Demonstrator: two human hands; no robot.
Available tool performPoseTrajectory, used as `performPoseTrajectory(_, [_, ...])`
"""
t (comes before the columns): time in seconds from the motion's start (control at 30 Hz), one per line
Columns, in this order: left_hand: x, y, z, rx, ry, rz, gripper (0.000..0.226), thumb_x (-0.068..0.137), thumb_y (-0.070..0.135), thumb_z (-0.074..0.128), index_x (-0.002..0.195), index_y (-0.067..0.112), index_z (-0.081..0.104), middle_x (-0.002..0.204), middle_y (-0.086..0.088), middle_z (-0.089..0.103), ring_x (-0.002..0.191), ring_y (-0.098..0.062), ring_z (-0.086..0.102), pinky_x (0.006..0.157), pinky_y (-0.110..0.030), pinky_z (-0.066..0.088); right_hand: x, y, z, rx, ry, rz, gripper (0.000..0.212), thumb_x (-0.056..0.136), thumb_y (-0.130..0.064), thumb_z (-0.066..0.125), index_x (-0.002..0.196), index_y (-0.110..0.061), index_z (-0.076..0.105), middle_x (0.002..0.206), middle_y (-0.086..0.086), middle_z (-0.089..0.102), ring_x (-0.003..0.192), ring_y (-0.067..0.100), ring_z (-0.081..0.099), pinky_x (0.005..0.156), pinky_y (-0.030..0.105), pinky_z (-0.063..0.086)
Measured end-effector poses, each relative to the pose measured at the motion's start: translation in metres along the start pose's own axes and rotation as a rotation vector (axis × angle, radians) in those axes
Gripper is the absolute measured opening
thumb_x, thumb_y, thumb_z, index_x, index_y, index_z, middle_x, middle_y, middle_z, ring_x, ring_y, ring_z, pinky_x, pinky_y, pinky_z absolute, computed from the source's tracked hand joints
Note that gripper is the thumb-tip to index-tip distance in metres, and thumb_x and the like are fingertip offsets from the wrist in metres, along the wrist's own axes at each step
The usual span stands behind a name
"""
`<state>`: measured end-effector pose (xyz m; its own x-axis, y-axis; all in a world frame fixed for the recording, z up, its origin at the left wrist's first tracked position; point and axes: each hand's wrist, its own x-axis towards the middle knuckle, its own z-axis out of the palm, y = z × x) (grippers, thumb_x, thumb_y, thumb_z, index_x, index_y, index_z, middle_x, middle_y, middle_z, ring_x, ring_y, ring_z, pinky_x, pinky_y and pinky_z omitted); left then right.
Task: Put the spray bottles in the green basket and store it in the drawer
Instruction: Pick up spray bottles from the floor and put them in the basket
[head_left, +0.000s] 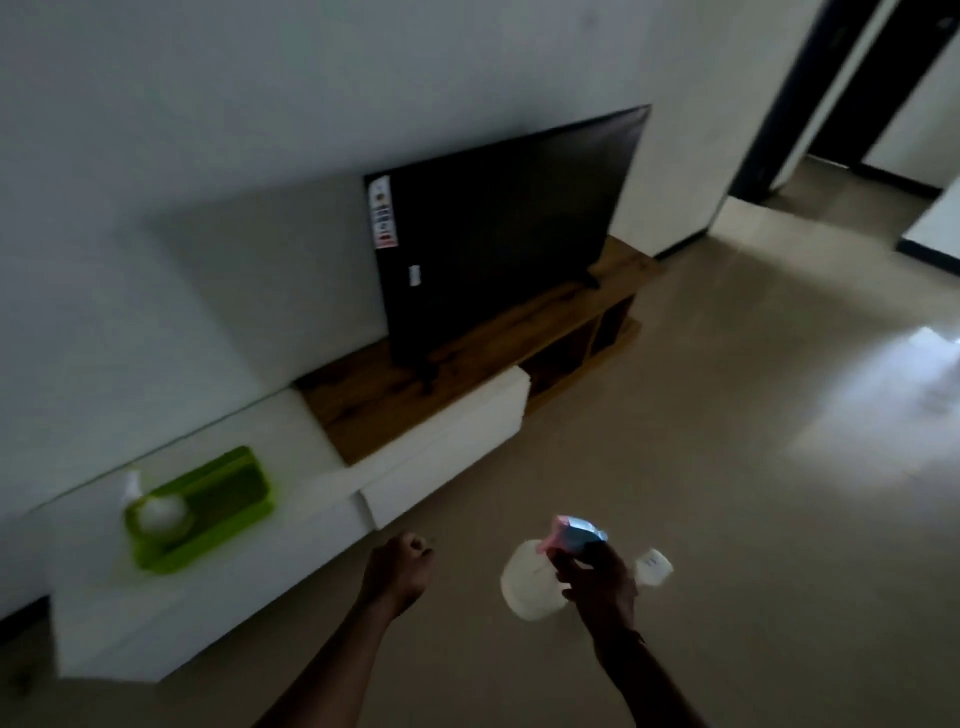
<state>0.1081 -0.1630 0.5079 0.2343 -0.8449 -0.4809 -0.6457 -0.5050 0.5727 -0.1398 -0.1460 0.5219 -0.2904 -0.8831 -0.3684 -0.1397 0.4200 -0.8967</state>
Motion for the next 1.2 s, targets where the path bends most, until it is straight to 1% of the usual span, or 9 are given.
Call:
performPoseTrajectory(0.1, [0.015, -0.039, -0.045, -0.088, 0.065, -0.063, 0.027, 0.089, 0.030, 0.058, 0.108, 0.012, 0.065, 0.110, -0.007, 0.070, 0.103, -0.025, 0.064, 0.078, -0.024, 0.042, 0.002, -0.014, 0.057, -0.075, -0.093, -0.001, 0.029, 0.072, -0.021, 0.081, 0.100, -0.022, 0.070, 0.090, 0.003, 0.075, 0.080, 0.022, 0.072, 0.053, 0.030, 0.054])
performPoseTrajectory(0.2, [0.029, -0.079, -0.088, -0.209, 0.111, -0.150, 0.026, 0.087, 0.031, 0.058, 0.107, 0.016, 0.066, 0.109, -0.006, 0.071, 0.102, -0.025, 0.063, 0.077, -0.025, 0.042, -0.001, -0.032, 0.127, -0.144, -0.192, -0.022, 0.018, 0.076, -0.017, 0.077, 0.087, -0.027, 0.069, 0.092, 0.005, 0.074, 0.086, 0.024, 0.070, 0.056, 0.035, 0.056])
performPoseTrajectory(0.37, [0.049, -0.138, -0.148, -0.354, 0.172, -0.249, 0.025, 0.086, 0.032, 0.057, 0.106, 0.020, 0.066, 0.109, -0.004, 0.070, 0.106, -0.023, 0.063, 0.079, -0.022, 0.042, -0.014, -0.071, 0.237, -0.182, -0.395, -0.112, 0.014, 0.080, -0.012, 0.073, 0.083, -0.026, 0.072, 0.095, -0.009, 0.069, 0.091, 0.009, 0.062, 0.071, 0.037, 0.056])
performPoseTrajectory(0.47, [0.059, -0.171, -0.176, -0.391, 0.184, -0.283, 0.026, 0.088, 0.032, 0.059, 0.110, 0.019, 0.065, 0.102, -0.006, 0.070, 0.105, -0.023, 0.064, 0.078, -0.023, 0.043, -0.020, -0.086, 0.294, -0.213, -0.506, -0.157, 0.012, 0.082, -0.015, 0.071, 0.080, -0.025, 0.076, 0.098, -0.023, 0.066, 0.096, -0.004, 0.056, 0.077, 0.024, 0.048])
performPoseTrajectory(0.6, [0.075, -0.206, -0.207, -0.432, 0.233, -0.354, 0.025, 0.087, 0.031, 0.062, 0.107, 0.016, 0.065, 0.103, -0.009, 0.072, 0.097, -0.024, 0.067, 0.082, -0.031, 0.054, -0.022, -0.098, 0.365, -0.292, -0.585, -0.174, 0.012, 0.082, -0.021, 0.071, 0.076, -0.030, 0.076, 0.099, -0.024, 0.067, 0.095, -0.010, 0.055, 0.070, 0.010, 0.042])
performPoseTrajectory(0.77, [0.103, -0.247, -0.232, -0.500, 0.274, -0.475, 0.026, 0.087, 0.028, 0.062, 0.109, 0.015, 0.066, 0.110, -0.009, 0.071, 0.106, -0.025, 0.065, 0.086, -0.026, 0.047, -0.015, -0.106, 0.455, -0.344, -0.648, -0.128, 0.013, 0.072, -0.026, 0.079, 0.068, -0.037, 0.074, 0.086, -0.021, 0.071, 0.090, 0.000, 0.062, 0.073, 0.024, 0.051])
performPoseTrajectory(0.9, [0.133, -0.277, -0.252, -0.527, 0.305, -0.568, 0.026, 0.085, 0.027, 0.063, 0.108, 0.015, 0.067, 0.113, -0.007, 0.071, 0.110, -0.024, 0.064, 0.090, -0.026, 0.045, 0.013, -0.095, 0.530, -0.420, -0.679, -0.110, 0.030, 0.061, -0.022, 0.086, 0.089, -0.027, 0.074, 0.091, -0.010, 0.075, 0.091, 0.011, 0.067, 0.081, 0.042, 0.058])
performPoseTrajectory(1.07, [0.173, -0.317, -0.262, -0.555, 0.285, -0.700, 0.016, 0.080, 0.034, 0.063, 0.094, 0.027, 0.064, 0.104, -0.004, 0.074, 0.093, -0.023, 0.071, 0.091, -0.032, 0.052, 0.054, -0.075, 0.611, -0.515, -0.701, -0.133, 0.039, 0.067, -0.016, 0.084, 0.104, -0.018, 0.072, 0.100, 0.005, 0.074, 0.096, 0.021, 0.065, 0.081, 0.037, 0.054])
performPoseTrajectory(1.2, [0.202, -0.343, -0.267, -0.566, 0.291, -0.763, 0.017, 0.081, 0.035, 0.063, 0.095, 0.027, 0.066, 0.099, -0.002, 0.074, 0.086, -0.019, 0.072, 0.086, -0.029, 0.053, 0.077, -0.057, 0.660, -0.574, -0.738, -0.065, 0.042, 0.066, -0.009, 0.084, 0.107, -0.012, 0.071, 0.104, 0.007, 0.072, 0.092, 0.015, 0.061, 0.062, 0.017, 0.046])
